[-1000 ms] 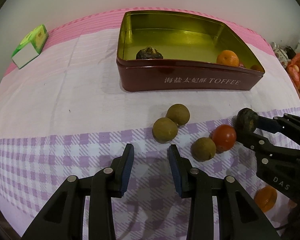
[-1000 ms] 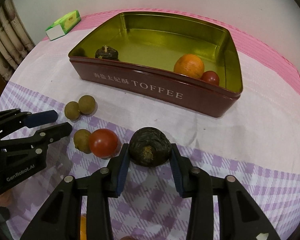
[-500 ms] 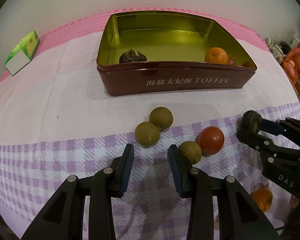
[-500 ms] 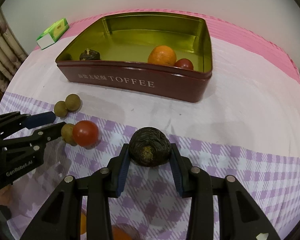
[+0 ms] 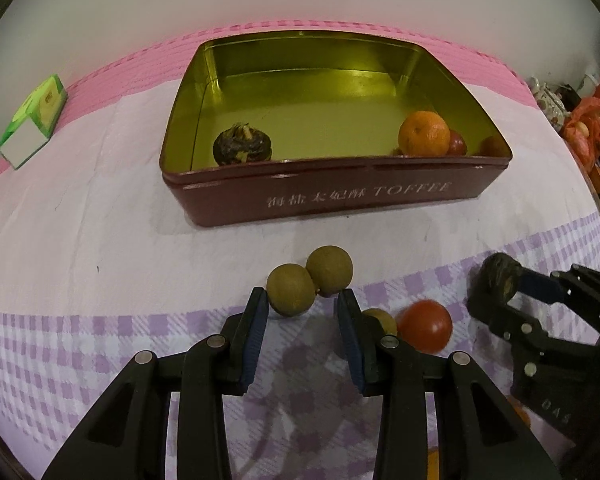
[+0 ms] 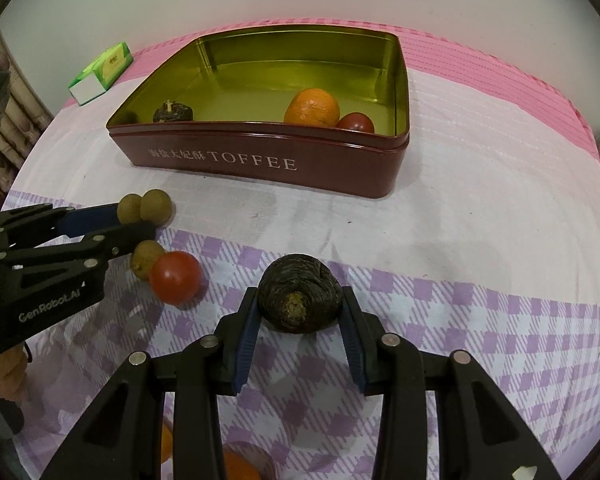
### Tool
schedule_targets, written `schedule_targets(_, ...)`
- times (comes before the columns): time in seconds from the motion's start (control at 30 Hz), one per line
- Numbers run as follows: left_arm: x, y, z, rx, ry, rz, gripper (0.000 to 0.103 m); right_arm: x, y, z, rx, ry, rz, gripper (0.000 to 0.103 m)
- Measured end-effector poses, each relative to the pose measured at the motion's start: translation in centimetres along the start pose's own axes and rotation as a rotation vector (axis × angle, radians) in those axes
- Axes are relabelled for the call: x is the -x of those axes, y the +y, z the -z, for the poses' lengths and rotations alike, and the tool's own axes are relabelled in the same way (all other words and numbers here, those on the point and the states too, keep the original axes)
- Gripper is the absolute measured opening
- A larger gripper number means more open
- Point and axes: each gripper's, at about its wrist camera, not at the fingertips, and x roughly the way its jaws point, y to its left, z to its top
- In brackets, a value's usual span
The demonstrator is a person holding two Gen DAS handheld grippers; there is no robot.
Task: Organize fruits
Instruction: 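Close the left gripper on two small green-brown fruits while the right holds the brown fruit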
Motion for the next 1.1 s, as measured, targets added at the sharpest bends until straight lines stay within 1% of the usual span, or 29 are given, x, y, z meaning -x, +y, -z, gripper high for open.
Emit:
schedule_targets(0.2, -0.7, 0.1, -0.8, 0.028, 0.011, -0.004, 0.037, 0.0, 0.2, 0.0, -0.002, -0.001, 0.001, 0.037)
schedule_targets(0.23, -0.8, 0.3, -1.0, 0.033, 0.014, -0.003, 0.035, 0.0, 0.2, 0.0, -0.003, -0.001, 0.001, 0.037)
schedule_targets(0.27, -0.8, 0.4, -1.0, 0.030, 0.008, -0.009, 0.030, 0.0, 0.2, 0.0, -0.003, -0.002, 0.001, 0.037)
schedule_targets(0.33, -0.9, 0.4, -1.1, 0.011, 0.004, -0.026, 0.025, 0.0, 0.2, 0.0, -0.001, -0.002, 0.002, 0.037)
schedule_targets(0.4, -0.9, 0.4, -1.1, 0.003, 0.000, -0.028, 0.023, 0.0, 0.2, 0.0, -0.004, -0.003, 0.003, 0.037)
schedule_targets(0.57, -0.8, 0.9, -0.7, 0.012, -0.002, -0.019, 0.023, 0.0, 0.3, 0.0, -0.004, -0.003, 0.006, 0.037)
schedule_targets(0.63, -0.6, 1.1, -0.1, 0.003, -0.006, -0.021, 0.023, 0.0, 0.3, 0.0, -0.006, -0.003, 0.006, 0.037)
schedule_targets(0.77, -0.2, 1.5, 0.6, 0.017, -0.006, -0.019, 0.023, 0.0, 0.4, 0.0, -0.006, -0.003, 0.009, 0.037)
schedule_targets(1.1, 0.4, 2.6, 1.3, 0.056, 0.003, -0.052, 0.023, -0.1, 0.5, 0.0, 0.000, -0.002, 0.014, 0.037)
